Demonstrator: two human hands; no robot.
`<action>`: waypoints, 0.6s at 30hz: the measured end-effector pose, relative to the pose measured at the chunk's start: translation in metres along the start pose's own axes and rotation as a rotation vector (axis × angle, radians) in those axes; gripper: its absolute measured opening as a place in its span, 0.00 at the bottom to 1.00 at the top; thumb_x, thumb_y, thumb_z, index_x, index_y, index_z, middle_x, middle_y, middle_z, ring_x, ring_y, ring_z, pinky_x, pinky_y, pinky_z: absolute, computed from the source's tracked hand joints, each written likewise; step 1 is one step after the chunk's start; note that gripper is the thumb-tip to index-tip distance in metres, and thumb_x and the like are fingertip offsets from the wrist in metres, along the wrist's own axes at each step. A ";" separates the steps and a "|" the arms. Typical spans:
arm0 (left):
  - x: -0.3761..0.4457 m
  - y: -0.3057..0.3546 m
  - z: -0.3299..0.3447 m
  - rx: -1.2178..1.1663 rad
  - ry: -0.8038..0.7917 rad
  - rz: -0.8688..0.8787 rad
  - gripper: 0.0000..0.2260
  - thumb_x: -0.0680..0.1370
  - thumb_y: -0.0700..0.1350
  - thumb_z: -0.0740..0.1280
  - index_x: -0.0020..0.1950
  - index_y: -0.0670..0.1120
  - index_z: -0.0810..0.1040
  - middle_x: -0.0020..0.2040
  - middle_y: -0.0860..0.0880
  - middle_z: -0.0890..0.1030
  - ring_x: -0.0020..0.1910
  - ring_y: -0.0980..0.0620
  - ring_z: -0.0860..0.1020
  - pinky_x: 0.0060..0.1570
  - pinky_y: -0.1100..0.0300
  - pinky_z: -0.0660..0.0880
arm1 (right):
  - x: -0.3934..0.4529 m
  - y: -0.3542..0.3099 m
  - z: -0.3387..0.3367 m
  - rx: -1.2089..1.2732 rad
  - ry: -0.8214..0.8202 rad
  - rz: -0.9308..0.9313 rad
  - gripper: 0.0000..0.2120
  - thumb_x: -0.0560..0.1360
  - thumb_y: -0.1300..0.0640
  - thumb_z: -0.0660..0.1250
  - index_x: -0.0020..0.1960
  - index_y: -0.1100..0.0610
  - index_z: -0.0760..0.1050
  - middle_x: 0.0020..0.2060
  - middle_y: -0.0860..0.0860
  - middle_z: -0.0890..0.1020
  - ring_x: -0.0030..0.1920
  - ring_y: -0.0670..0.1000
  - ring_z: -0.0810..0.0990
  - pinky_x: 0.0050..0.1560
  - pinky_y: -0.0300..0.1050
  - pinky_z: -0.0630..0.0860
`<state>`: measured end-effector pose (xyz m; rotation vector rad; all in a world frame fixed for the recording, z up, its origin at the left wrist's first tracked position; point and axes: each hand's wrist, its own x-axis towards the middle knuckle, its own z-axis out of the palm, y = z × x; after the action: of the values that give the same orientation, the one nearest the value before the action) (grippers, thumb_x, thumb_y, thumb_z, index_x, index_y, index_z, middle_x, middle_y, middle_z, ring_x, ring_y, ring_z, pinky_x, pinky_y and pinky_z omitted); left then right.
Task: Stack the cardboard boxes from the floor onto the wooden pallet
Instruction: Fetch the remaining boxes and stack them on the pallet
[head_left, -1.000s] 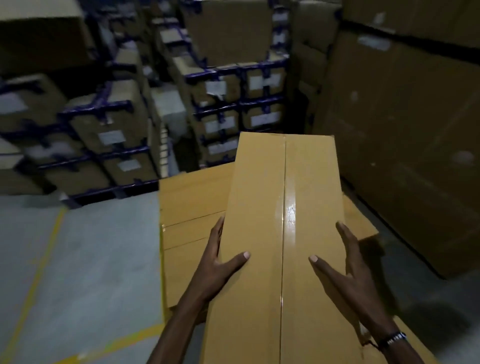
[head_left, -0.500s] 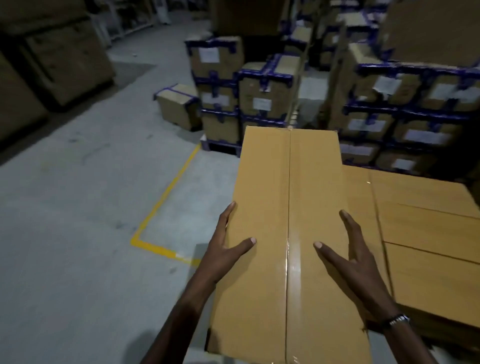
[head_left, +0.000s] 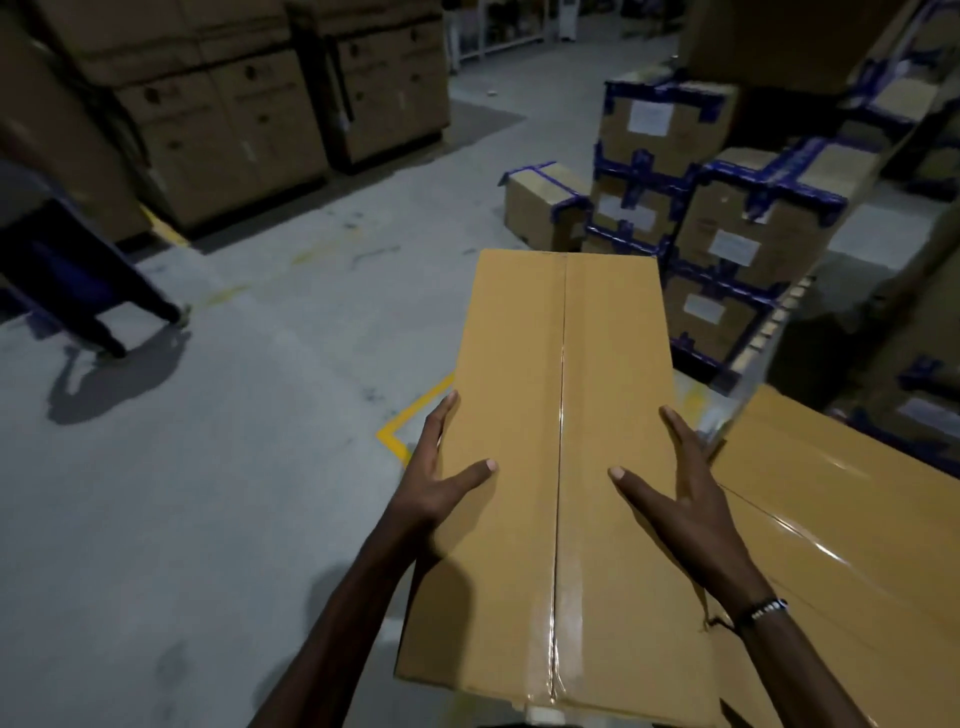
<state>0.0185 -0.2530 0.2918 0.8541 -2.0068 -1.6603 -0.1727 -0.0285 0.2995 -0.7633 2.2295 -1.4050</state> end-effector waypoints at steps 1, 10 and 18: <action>0.008 0.001 -0.003 0.000 0.014 -0.007 0.39 0.79 0.45 0.75 0.83 0.62 0.57 0.70 0.80 0.60 0.66 0.85 0.58 0.65 0.73 0.59 | 0.013 -0.004 0.002 0.001 -0.022 -0.011 0.43 0.73 0.39 0.74 0.79 0.28 0.50 0.74 0.29 0.55 0.74 0.40 0.55 0.74 0.54 0.59; 0.080 0.006 -0.031 0.029 0.082 -0.008 0.40 0.78 0.48 0.76 0.82 0.65 0.57 0.80 0.67 0.60 0.78 0.65 0.59 0.73 0.60 0.59 | 0.106 -0.023 0.022 0.032 -0.098 -0.044 0.42 0.73 0.38 0.74 0.77 0.27 0.52 0.79 0.37 0.60 0.78 0.48 0.62 0.76 0.58 0.64; 0.182 -0.004 -0.065 0.035 0.025 -0.015 0.40 0.78 0.49 0.76 0.82 0.67 0.56 0.81 0.67 0.58 0.81 0.61 0.57 0.77 0.53 0.59 | 0.194 -0.036 0.056 0.037 -0.055 -0.007 0.42 0.72 0.37 0.75 0.77 0.27 0.53 0.79 0.40 0.63 0.76 0.50 0.67 0.75 0.62 0.68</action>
<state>-0.0721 -0.4234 0.2883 0.9000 -2.0234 -1.6188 -0.2807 -0.2029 0.3010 -0.7877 2.1557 -1.4077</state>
